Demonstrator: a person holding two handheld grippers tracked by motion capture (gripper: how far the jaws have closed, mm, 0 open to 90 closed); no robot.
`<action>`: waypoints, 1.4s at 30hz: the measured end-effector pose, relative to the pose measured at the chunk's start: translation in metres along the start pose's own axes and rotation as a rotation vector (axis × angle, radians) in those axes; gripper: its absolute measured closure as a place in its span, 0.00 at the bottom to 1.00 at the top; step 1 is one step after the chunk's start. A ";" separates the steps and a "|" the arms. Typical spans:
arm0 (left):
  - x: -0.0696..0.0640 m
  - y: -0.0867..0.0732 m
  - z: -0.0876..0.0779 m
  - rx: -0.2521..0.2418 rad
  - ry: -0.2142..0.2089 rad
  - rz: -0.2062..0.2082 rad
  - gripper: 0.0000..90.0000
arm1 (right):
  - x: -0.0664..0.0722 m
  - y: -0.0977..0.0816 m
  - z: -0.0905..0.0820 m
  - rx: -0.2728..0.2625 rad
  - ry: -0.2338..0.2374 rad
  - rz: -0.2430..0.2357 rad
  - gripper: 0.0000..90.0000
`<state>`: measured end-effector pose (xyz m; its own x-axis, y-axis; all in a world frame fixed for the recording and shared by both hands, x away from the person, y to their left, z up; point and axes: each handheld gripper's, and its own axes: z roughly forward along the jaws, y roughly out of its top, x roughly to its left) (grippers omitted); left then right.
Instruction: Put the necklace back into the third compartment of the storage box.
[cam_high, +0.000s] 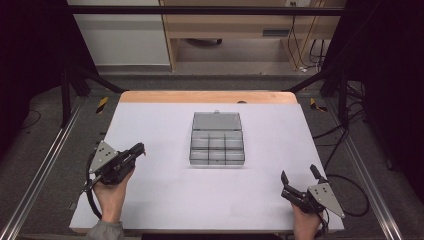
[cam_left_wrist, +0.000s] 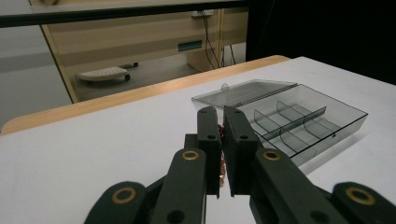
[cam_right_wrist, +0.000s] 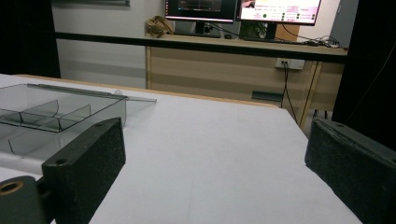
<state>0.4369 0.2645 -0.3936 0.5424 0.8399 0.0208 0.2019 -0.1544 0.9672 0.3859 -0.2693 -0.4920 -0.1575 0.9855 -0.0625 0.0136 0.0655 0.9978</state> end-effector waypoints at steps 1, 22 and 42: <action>-0.001 0.001 0.002 -0.001 0.003 -0.001 0.95 | 0.000 0.000 0.000 0.000 0.000 0.000 0.06; -0.032 0.016 0.054 -0.004 -0.033 0.017 0.95 | 0.000 0.000 0.000 0.003 0.000 0.000 0.06; -0.066 0.027 0.106 0.010 -0.108 0.035 0.95 | 0.000 0.000 0.001 0.008 0.002 0.000 0.06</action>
<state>0.4932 0.1493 -0.3958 0.6342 0.7727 0.0265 0.1890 -0.1882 0.9638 0.3867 -0.2692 -0.4917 -0.1591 0.9853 -0.0624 0.0218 0.0667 0.9975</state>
